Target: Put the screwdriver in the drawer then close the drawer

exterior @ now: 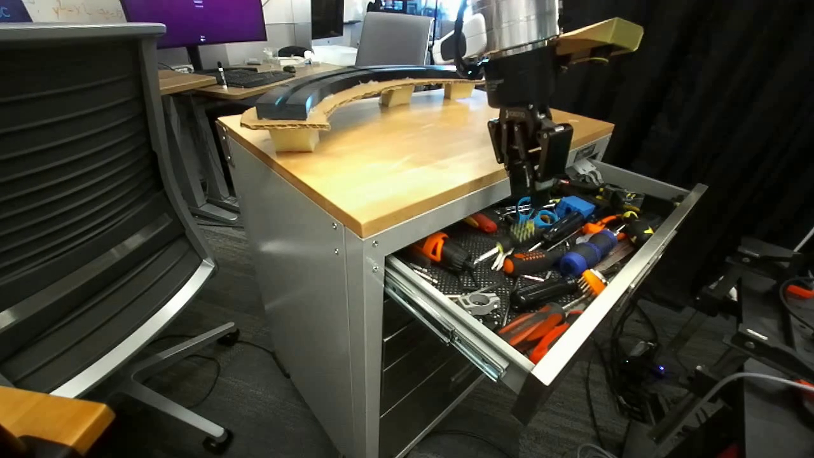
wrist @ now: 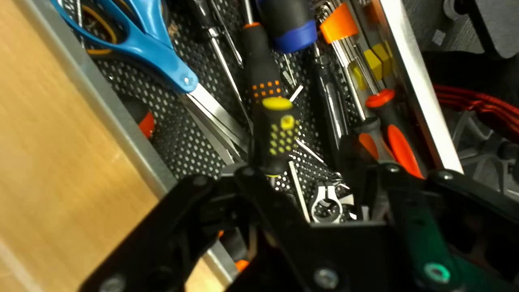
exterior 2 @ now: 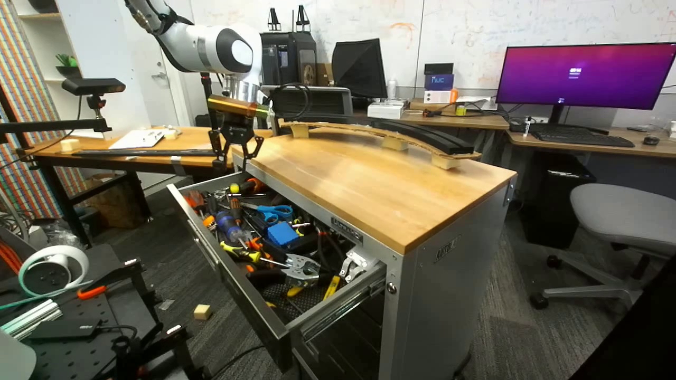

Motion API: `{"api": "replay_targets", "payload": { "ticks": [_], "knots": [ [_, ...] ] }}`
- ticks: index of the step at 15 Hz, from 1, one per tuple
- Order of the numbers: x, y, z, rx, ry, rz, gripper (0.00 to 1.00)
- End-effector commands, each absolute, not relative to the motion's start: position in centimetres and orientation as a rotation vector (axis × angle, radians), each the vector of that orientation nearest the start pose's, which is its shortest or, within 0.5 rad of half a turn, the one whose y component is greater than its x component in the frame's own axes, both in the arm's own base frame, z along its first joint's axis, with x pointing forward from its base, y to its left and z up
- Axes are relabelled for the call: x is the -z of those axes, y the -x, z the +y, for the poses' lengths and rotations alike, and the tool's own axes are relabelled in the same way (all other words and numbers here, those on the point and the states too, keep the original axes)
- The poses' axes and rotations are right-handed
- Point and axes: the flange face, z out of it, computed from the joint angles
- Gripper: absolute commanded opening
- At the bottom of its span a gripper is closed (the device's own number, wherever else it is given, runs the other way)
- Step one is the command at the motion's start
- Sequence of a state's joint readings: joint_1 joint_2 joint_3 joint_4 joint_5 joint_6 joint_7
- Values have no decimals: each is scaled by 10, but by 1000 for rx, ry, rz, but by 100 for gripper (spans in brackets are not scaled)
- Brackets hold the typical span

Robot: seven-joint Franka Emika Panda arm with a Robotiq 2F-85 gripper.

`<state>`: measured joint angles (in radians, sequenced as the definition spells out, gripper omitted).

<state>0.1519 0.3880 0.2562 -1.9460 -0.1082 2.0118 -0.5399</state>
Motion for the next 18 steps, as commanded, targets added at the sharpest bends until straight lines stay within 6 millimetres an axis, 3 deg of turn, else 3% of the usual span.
{"api": "replay_targets", "payload": {
  "ticks": [1, 2, 3, 5, 7, 12, 15, 18],
  "knots": [
    [-272, -543, 207, -430, 2843, -1374, 83],
    [-265, -543, 211, -470, 2764, -1424, 64],
    [-265, -545, 208, -465, 2790, -1398, 98],
    [-251, -527, 207, -562, 2765, -1325, 100],
    [-240, -501, 202, -602, 2818, -1131, 100],
    [-207, -420, 185, -611, 2912, -687, 100],
    [-205, -374, 178, -575, 2947, -451, 100],
    [-215, -353, 177, -485, 3005, -235, 100]
  ]
}}
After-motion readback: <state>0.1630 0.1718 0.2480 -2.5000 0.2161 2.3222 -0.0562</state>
